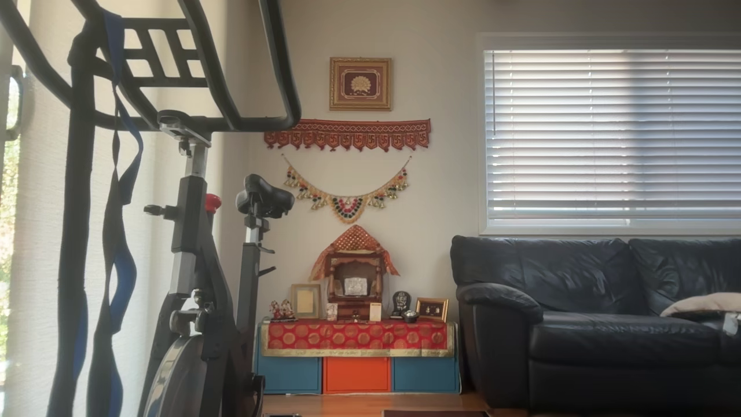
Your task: Sort medicines into box.
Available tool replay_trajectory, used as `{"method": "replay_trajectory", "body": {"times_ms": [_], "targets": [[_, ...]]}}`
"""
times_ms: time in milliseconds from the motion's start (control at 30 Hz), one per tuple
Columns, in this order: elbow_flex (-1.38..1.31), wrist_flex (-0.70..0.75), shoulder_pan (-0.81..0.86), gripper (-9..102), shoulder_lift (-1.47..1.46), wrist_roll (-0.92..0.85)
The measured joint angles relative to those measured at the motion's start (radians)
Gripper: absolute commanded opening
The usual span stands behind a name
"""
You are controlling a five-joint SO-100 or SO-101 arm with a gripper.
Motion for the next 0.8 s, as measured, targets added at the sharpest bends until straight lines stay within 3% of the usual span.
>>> {"method": "replay_trajectory", "body": {"times_ms": [800], "targets": [[-0.002,0.066,0.009,23,-0.040,0.005]]}}
